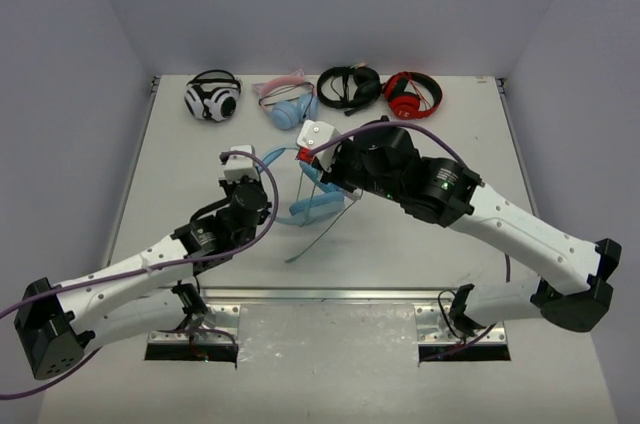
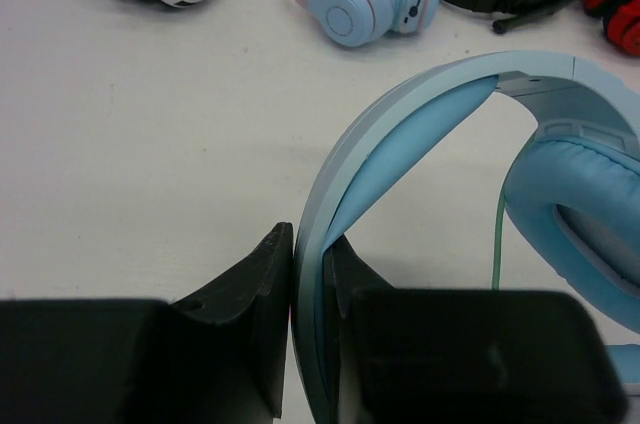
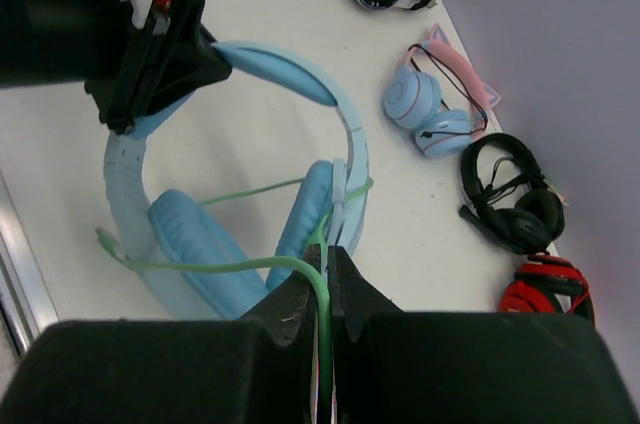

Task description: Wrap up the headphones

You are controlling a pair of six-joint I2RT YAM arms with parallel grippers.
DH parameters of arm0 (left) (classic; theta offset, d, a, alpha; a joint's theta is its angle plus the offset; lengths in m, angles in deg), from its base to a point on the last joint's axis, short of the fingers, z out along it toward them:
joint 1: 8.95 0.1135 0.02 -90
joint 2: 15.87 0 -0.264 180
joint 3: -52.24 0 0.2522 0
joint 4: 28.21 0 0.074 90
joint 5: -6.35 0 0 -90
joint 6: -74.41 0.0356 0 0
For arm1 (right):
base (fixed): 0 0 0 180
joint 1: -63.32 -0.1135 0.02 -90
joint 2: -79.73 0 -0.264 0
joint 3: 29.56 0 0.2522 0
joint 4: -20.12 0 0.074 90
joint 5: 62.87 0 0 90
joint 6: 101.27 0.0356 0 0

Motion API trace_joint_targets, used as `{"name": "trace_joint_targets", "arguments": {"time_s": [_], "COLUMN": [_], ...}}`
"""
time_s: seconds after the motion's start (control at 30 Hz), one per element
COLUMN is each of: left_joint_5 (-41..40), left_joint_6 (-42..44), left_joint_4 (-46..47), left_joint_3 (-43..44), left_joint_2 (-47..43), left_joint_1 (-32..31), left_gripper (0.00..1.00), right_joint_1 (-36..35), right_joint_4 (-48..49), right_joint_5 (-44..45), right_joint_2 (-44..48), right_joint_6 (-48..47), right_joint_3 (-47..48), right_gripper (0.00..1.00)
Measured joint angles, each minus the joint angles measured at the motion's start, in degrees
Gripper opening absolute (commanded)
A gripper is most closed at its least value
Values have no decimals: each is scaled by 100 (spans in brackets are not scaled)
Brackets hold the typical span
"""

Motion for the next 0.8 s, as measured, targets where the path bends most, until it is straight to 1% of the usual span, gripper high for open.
{"name": "trace_joint_targets", "arguments": {"time_s": [0.17, 0.3, 0.47, 0.57, 0.67, 0.8], "left_joint_5": [192, 280, 181, 2, -57, 63], "left_joint_6": [-11, 31, -175, -382, -409, -201], "left_joint_4": [-273, -339, -643, -789, -734, -190], "left_joint_3": [205, 286, 673, 957, 1019, 896], "left_joint_2": [63, 103, 509, 686, 739, 743], "left_joint_1": [-203, -313, -389, -389, -389, -389], "left_gripper": [0, 0, 0, 0, 0, 0], "right_joint_1": [90, 127, 188, 188, 192, 304], "right_joint_4": [-2, 37, -328, -321, -297, -791], "right_joint_5": [-177, -378, -929, -1268, -1292, -942], "right_joint_2": [-490, -651, -955, -1005, -1021, -1414], "right_joint_6": [-44, 24, 483, 874, 1119, 1027], "right_joint_3": [505, 619, 1314, 1495, 1572, 2260], "right_gripper": [3, 1, 1, 1, 1, 1]}}
